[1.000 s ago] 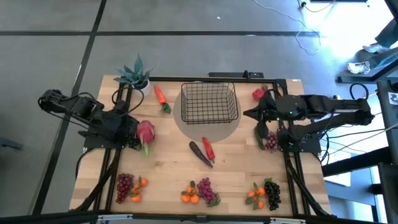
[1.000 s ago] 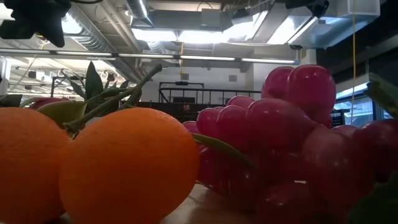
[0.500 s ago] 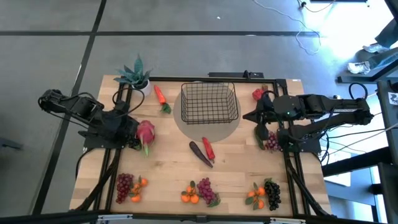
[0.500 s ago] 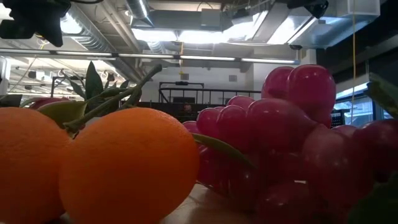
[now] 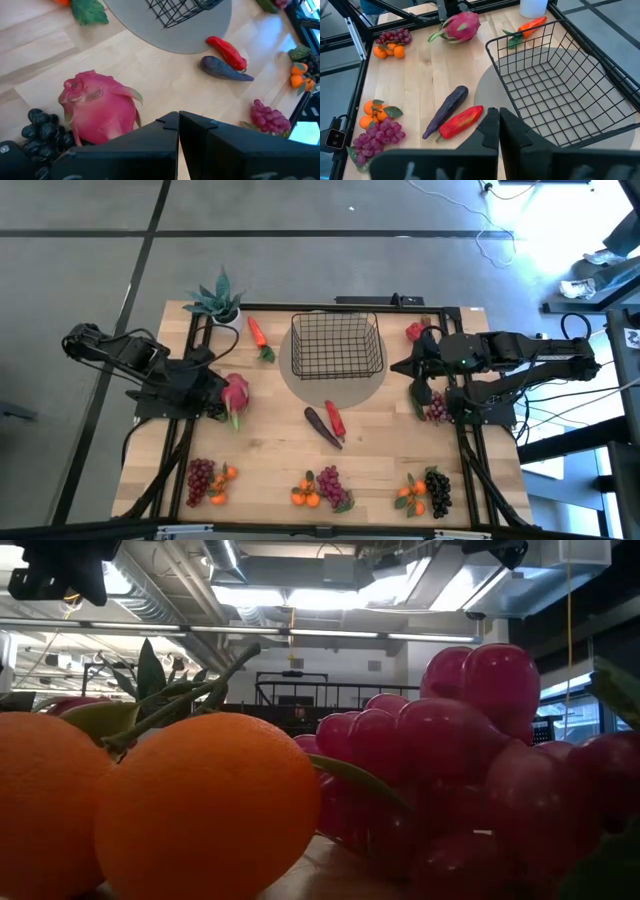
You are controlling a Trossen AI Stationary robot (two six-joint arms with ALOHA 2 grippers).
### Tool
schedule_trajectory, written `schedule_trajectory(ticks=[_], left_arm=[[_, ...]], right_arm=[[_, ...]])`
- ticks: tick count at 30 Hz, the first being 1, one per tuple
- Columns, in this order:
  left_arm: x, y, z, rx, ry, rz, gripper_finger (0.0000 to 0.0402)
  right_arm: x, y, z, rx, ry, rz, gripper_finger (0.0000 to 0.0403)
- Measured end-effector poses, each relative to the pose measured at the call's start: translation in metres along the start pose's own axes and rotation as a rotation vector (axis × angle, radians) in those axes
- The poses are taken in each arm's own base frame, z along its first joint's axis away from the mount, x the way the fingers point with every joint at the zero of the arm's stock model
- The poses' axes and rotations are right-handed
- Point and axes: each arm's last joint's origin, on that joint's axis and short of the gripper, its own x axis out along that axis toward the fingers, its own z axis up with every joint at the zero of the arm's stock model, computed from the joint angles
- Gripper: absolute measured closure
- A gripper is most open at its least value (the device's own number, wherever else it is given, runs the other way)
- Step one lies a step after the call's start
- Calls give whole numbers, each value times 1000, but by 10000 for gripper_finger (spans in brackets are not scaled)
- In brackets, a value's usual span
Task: Build produce basket
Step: Put the red dragon fruit into the black wire basket
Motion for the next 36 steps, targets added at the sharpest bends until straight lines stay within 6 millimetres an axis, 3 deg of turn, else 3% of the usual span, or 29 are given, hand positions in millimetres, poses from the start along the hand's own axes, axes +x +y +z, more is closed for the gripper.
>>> schedule_trajectory(ticks=[17, 28, 32, 36], left_arm=[[4, 2, 12, -44, -109, 49, 398], [9, -3, 20, -52, -151, 37, 324], [13, -5, 27, -75, -192, 45, 316], [23, -10, 34, 92, -226, 91, 319]], right_arm=[[0, 1, 0, -4, 11, 33, 402], [0, 2, -1, -30, 21, 68, 402], [0, 2, -1, -30, 21, 67, 402], [0, 2, -1, -30, 20, 66, 402]])
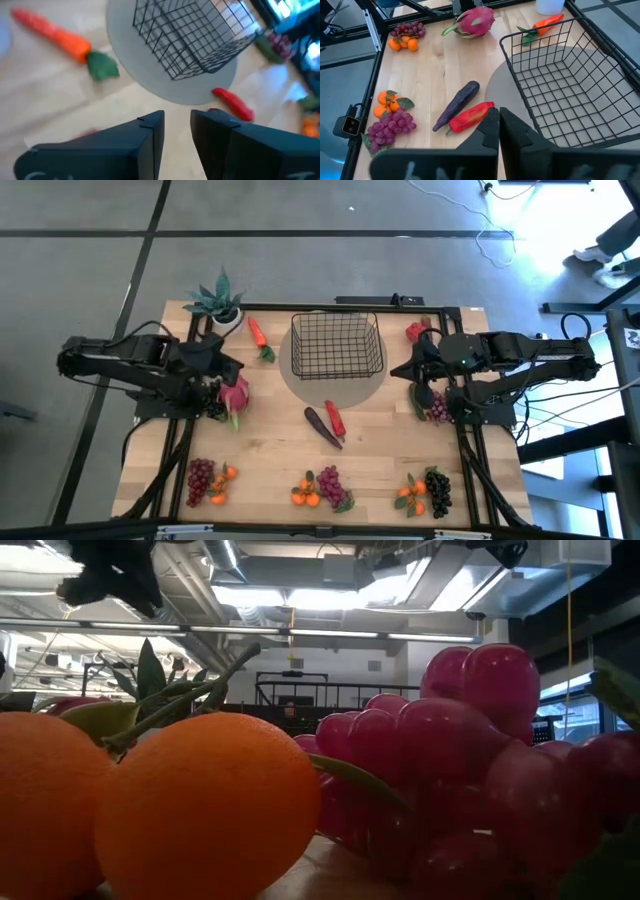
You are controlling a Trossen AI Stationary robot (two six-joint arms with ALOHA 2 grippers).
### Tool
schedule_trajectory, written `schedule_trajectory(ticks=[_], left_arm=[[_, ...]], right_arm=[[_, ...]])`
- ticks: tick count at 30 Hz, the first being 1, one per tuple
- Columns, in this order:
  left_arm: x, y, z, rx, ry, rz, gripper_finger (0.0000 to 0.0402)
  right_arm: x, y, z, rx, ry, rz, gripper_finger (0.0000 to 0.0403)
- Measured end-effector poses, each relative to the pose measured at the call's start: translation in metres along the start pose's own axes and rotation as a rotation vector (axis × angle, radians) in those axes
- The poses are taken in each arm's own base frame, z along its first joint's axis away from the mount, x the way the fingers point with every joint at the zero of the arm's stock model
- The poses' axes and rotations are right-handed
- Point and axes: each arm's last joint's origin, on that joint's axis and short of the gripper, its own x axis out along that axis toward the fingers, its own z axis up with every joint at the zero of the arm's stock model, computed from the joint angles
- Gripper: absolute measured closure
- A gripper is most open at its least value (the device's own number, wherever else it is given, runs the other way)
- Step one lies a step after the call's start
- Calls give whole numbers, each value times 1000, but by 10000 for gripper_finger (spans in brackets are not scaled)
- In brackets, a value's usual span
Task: Build produce basket
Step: Put the red dragon fruit into the black wire basket
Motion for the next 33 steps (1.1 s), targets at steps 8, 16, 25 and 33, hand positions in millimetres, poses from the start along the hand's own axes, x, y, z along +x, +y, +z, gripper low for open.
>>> schedule_trajectory(ticks=[8, 16, 25, 33], left_arm=[[38, -8, 2, 344, 14, 201, 317], [70, -3, 8, 242, 118, 286, 318], [105, 13, 17, 59, 290, 305, 323], [112, 16, 20, 33, 392, 198, 323]], right_arm=[[0, 0, 0, -5, 0, 0, 402], [0, 1, 0, 8, 4, 16, 402], [0, 1, 1, 40, -6, 38, 402], [0, 2, 1, 36, 3, 64, 402]])
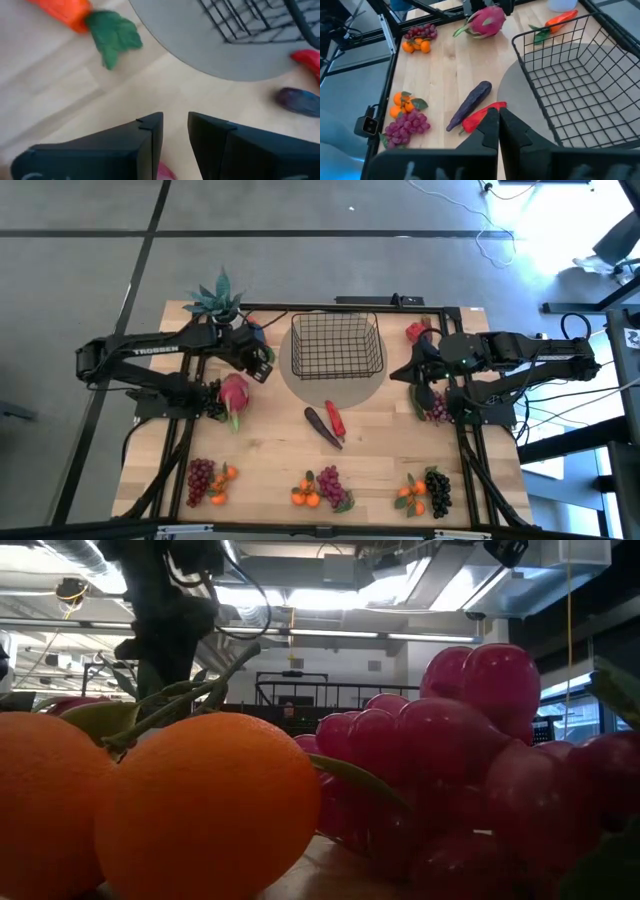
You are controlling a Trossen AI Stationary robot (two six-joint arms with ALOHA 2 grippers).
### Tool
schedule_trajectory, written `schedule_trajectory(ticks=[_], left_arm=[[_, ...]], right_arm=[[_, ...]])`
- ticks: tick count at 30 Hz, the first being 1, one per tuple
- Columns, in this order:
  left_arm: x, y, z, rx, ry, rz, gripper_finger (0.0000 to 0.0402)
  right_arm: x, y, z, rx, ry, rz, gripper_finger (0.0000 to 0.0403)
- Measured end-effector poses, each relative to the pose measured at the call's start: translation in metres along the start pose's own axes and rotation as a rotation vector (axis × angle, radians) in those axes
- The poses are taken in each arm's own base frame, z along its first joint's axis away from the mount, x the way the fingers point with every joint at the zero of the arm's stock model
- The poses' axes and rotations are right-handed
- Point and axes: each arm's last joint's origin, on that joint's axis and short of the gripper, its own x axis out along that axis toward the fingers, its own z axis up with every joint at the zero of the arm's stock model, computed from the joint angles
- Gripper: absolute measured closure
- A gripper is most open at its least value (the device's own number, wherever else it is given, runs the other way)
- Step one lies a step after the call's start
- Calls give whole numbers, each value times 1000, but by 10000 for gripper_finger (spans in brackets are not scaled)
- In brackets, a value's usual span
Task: Build produce basket
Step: Put the red dragon fruit into the black wire basket
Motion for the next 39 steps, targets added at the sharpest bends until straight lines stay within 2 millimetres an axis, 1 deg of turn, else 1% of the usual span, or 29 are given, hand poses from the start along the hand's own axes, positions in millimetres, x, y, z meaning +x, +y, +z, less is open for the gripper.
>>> schedule_trajectory(ticks=[6, 10, 14, 18, 23, 27, 30, 33, 39], left_arm=[[-12, -1, -4, -41, 39, -124, 323], [-24, -2, -11, -51, 94, -232, 323], [-36, -4, -23, -43, 170, -313, 323], [-46, -4, -39, -70, 259, -317, 323], [-59, 5, -62, -194, 378, -214, 323], [-64, 11, -73, -335, 380, -79, 323], [-65, 12, -79, -350, 353, -17, 323], [-65, 10, -81, -362, 316, 5, 323], [-56, 5, -85, -346, 276, 71, 323]], right_arm=[[0, 1, 0, -10, 8, 27, 402], [0, 1, 0, -35, 8, 27, 402], [0, 1, 0, -34, 8, 27, 402], [0, 1, 0, -58, 9, 27, 402], [0, 1, 0, -64, 9, 27, 402], [0, 1, 0, -81, 9, 27, 402], [0, 1, 0, -81, 8, 26, 402], [0, 1, 0, -81, 8, 26, 402], [0, 1, 0, -80, 8, 26, 402]])
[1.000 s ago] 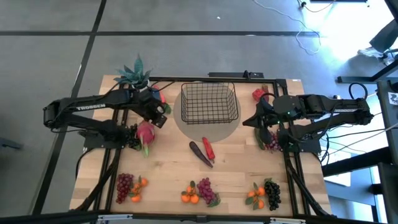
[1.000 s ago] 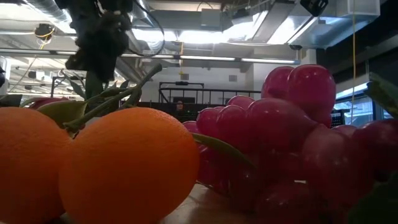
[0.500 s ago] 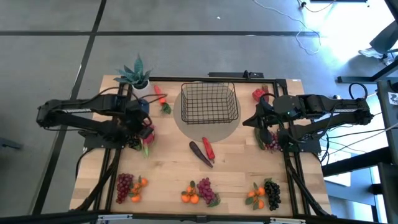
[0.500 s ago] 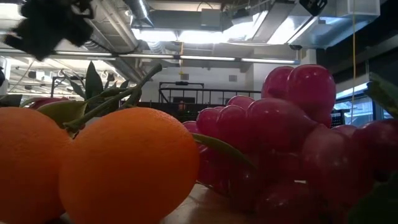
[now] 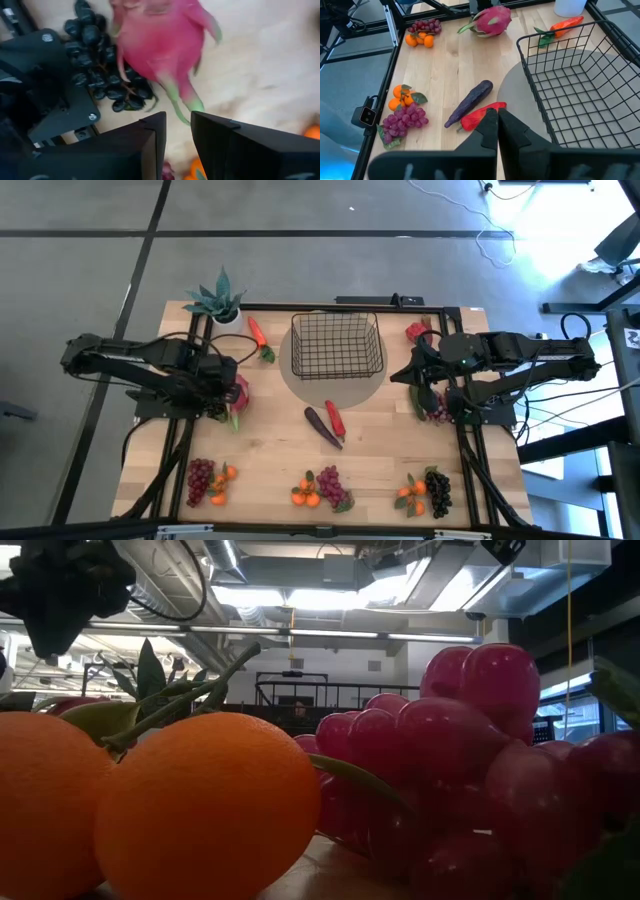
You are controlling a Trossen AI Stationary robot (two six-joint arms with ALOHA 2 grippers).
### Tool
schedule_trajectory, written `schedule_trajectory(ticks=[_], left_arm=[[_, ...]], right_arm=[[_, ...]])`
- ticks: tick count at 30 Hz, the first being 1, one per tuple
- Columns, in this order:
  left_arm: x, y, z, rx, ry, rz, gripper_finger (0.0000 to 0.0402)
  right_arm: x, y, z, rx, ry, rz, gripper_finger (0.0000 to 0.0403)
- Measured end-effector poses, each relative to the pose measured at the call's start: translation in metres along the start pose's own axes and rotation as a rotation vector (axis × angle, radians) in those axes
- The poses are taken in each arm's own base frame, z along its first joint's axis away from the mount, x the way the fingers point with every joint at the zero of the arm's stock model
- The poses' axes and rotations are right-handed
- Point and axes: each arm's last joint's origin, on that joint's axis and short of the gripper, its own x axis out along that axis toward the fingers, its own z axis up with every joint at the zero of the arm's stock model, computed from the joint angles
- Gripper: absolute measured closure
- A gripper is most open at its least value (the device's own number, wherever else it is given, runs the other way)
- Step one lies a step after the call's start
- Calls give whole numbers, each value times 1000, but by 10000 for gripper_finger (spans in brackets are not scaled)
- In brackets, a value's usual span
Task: Build produce basket
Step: Put the red dragon fruit into the black wire basket
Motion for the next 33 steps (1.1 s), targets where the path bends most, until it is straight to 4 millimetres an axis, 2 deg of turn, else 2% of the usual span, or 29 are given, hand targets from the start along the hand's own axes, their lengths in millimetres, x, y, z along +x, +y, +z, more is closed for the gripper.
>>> schedule_trajectory(ticks=[7, 15, 21, 33], left_arm=[[19, -2, -3, -8, -15, -26, 323], [31, 5, -4, -26, -13, 25, 323], [35, 6, -4, -36, -13, 27, 323], [34, 3, -3, -29, -65, 1, 323]], right_arm=[[0, 0, 2, 2, -17, 4, 402], [0, 1, 3, -28, -30, 8, 402], [0, 3, 2, -56, -14, 91, 402], [0, 3, 2, -56, -14, 92, 402]])
